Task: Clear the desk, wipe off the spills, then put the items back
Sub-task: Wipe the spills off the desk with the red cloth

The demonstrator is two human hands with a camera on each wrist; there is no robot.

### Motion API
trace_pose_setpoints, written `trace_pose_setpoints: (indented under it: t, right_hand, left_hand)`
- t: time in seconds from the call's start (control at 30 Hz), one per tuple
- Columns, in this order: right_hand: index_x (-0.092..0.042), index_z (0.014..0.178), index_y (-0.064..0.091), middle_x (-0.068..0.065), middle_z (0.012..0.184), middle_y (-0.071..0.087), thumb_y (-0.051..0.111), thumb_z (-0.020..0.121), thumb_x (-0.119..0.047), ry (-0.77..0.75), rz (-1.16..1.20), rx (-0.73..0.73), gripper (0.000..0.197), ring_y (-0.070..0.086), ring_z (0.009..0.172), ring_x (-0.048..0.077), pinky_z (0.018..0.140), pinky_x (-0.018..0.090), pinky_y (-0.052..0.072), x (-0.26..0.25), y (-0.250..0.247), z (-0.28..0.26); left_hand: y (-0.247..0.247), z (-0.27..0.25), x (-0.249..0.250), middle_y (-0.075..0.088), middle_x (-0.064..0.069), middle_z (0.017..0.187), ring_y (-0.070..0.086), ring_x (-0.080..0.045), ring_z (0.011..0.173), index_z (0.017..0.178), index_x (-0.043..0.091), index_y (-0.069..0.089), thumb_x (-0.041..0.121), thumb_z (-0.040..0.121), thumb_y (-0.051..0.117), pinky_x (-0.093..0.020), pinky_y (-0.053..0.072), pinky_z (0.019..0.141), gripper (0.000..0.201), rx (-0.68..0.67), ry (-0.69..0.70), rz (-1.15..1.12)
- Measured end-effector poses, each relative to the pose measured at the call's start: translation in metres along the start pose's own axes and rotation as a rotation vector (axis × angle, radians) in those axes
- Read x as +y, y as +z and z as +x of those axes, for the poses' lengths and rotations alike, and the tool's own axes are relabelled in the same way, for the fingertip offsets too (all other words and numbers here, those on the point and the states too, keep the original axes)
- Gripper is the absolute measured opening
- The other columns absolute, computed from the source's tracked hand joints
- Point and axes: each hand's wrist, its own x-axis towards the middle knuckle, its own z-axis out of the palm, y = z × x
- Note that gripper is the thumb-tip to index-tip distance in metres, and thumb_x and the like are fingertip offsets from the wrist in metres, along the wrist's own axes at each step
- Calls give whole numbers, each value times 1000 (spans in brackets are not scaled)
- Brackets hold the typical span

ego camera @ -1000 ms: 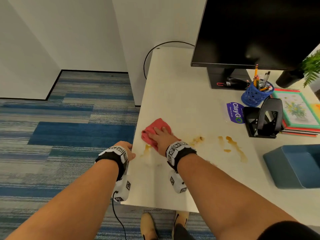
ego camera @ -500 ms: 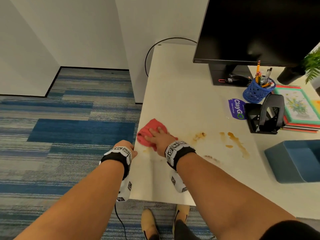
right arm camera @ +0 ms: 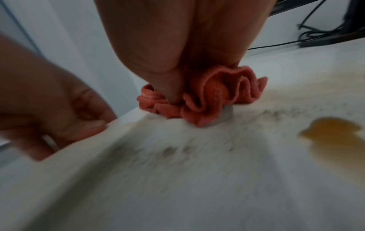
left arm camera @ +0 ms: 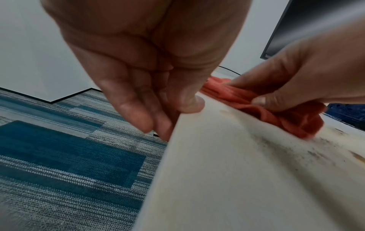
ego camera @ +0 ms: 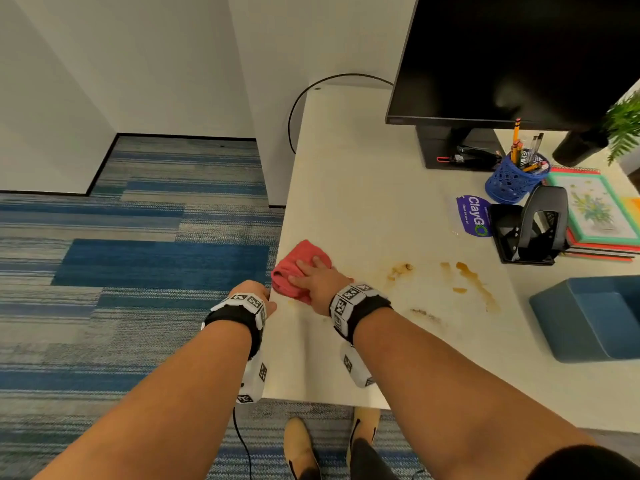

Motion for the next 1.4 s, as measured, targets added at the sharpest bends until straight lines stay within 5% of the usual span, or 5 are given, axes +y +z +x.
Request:
trace_pose_setpoints:
  t: [0.5, 0.83, 1.0, 1.2, 1.4]
  right_hand:
    - [-31, 153, 17, 0, 162, -3, 52, 94, -21, 69, 98, 72, 69, -2, 149, 30, 119, 50, 6, 0, 15, -16]
    - [-28, 147, 25, -5, 160, -10, 59, 84, -15, 520, 322, 257, 73, -3, 149, 27, 113, 62, 16, 56, 1, -49]
    - [-31, 153, -1, -3, 161, -15, 44, 93, -20, 469, 223, 113, 76, -8, 147, 36, 117, 60, 3, 42, 10, -37]
    - [-35, 153, 1, -6, 161, -12, 51, 88, -12, 213, 125, 51, 85, -9, 148, 29, 119, 54, 3, 29, 16, -33]
    - [-30, 154, -1, 0, 161, -12, 45, 95, -26, 570, 286, 200, 75, -6, 149, 29, 120, 51, 8, 96, 32, -63]
  left_hand:
    - [3, 3, -1, 66, -3, 88, 58, -21, 78, 97, 14, 72, 30, 87, 58, -24, 45, 67, 23, -2, 13, 12]
    - [-11, 3, 21, 62, -9, 100, 62, -27, 100, 104, 5, 63, 12, 92, 53, -27, 46, 73, 18, 24, -24, 47]
    - [-12, 15, 21, 54, -3, 76, 56, -25, 84, 70, 10, 53, 24, 97, 46, -28, 40, 69, 32, 55, -44, 8]
    - [-12, 24, 27, 55, -5, 86, 54, -24, 84, 89, 10, 57, 29, 96, 50, -28, 41, 71, 21, 41, -15, 67]
    - [-8, 33, 27, 54, -2, 81, 52, -22, 80, 84, 13, 55, 27, 94, 53, -27, 40, 69, 17, 39, -49, 65]
